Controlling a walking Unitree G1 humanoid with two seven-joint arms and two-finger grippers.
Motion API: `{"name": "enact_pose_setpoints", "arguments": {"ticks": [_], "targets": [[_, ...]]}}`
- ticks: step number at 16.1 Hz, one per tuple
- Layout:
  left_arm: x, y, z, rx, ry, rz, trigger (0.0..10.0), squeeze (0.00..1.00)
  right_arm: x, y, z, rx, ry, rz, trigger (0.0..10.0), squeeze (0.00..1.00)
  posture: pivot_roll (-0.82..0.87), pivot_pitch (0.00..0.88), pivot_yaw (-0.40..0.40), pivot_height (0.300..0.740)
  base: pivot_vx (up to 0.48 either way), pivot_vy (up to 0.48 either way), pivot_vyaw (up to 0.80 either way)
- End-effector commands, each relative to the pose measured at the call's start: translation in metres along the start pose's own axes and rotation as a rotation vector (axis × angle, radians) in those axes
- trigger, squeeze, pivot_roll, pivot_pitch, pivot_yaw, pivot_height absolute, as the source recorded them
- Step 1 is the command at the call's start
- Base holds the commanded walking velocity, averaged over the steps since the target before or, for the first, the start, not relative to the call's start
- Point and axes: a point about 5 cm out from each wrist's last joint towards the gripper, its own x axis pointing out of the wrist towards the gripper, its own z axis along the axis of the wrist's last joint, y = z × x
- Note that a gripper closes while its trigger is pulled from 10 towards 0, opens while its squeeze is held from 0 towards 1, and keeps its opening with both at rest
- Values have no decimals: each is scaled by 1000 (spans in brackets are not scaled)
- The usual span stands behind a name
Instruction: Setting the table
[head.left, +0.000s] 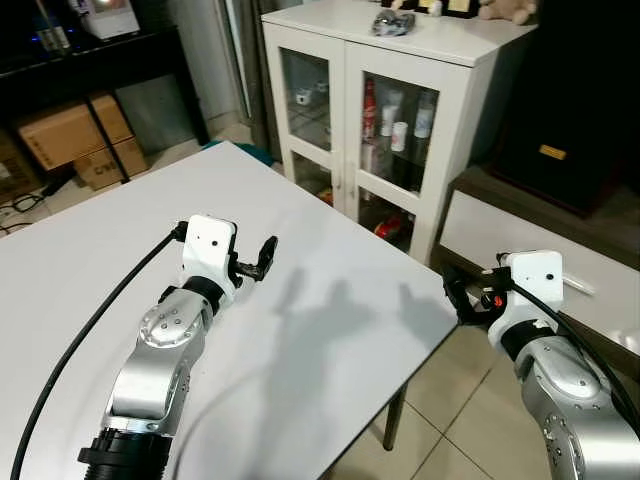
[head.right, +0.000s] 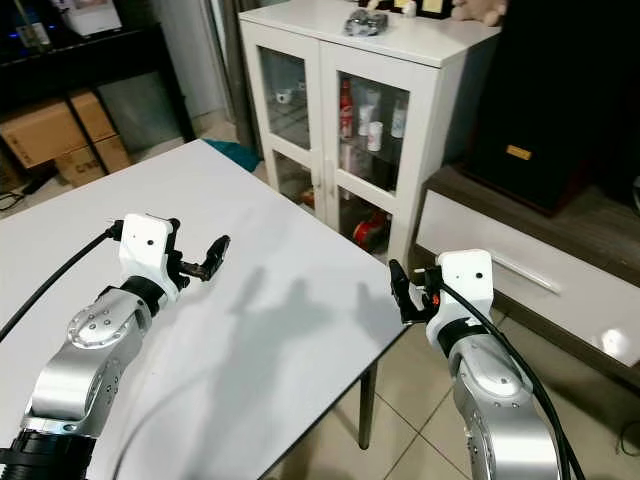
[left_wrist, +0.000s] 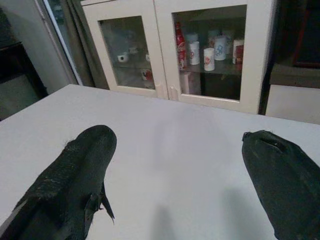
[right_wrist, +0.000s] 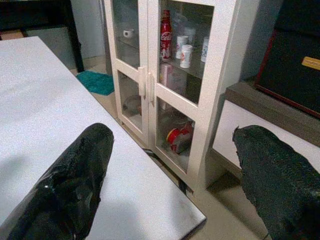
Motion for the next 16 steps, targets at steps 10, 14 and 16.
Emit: {"name": "enact_pose_setpoints", "arguments": {"ticks": [10,14,16], "targets": [[0,3,1,13,-3,8,10000,0,1,1,2,1,-16,10,10000,0,-50,0,89,740,0,0,0],[7,-1,-1,46,32,31,10000,0,1,-1,2,-12,-36,1,10000,0,-46,0,90,740,0,0,0],[7,-1,-1,49,32,27,10000,0,1,-1,1,-11,-37,-1,10000,0,-47,0,93,740,0,0,0]]}}
